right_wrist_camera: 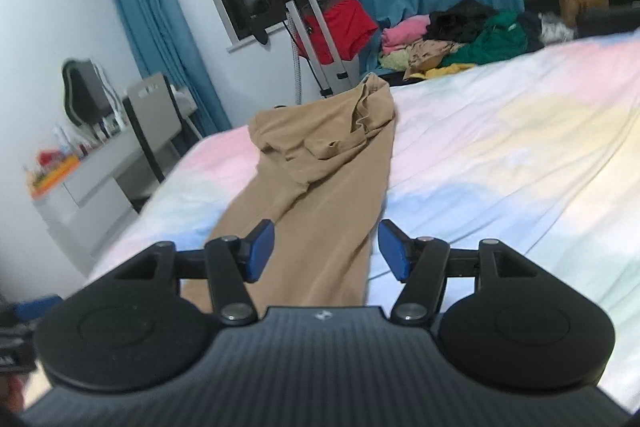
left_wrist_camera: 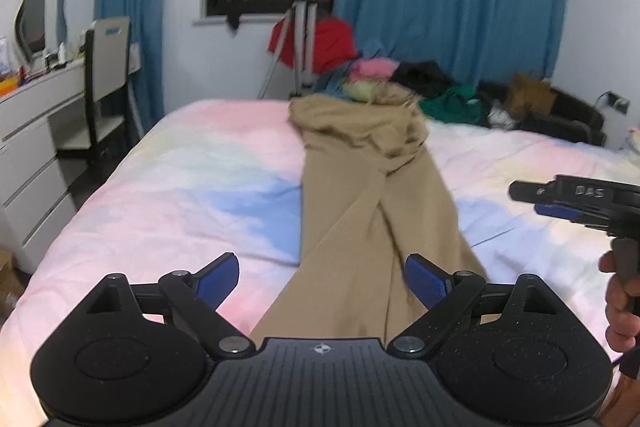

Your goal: Fold clothes

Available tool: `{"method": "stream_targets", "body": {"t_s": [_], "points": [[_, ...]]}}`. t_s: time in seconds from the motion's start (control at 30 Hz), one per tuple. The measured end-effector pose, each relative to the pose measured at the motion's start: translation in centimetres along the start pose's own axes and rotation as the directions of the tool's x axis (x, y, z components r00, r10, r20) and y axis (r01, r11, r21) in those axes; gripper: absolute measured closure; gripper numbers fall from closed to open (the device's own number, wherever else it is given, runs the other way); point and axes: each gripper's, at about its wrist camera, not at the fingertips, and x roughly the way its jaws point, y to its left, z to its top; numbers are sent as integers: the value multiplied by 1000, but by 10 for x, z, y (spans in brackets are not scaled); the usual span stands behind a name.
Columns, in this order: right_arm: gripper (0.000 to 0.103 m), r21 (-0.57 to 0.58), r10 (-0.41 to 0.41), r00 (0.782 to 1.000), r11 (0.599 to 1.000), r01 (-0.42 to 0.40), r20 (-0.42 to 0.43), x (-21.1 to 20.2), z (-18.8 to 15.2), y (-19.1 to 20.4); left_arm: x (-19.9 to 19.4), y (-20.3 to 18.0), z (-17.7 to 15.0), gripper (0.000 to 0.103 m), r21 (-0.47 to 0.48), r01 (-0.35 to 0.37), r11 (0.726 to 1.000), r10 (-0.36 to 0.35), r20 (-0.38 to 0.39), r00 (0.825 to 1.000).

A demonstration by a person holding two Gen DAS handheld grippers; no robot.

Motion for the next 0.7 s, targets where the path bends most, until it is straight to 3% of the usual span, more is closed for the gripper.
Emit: {"method": "stream_targets", "body": {"t_s": [0.07,0.23,0.33,0.47,0.6,0.7], "points": [[42,19,16,1000,1000,-16,0,1,-2,-3,4,7,-6,11,-22,5,1000,-6,-21,1000],[42,36,22,999,999,-21,-26,5,-8,-3,16,49,-28,11,-202,48,978,-76,-135,988],[42,68,30,999,997,-28,-39,2,-11,-5,15,75,-38,13,-385,37,922,-95,-133,987],[42,138,22,998,990,-15,-55,-10,-22,-7,21,102,-49,13,-548,23,836,-141,-173,975],[42,193,12,997,981,2,-70,-22,-28,-11,29,123,-59,14,-647,-33,761,-147,-223,964],[42,205,-12,998,979,23,-58,-28,-28,-13,37,128,-62,17,-669,-52,742,-150,-241,959]]}}
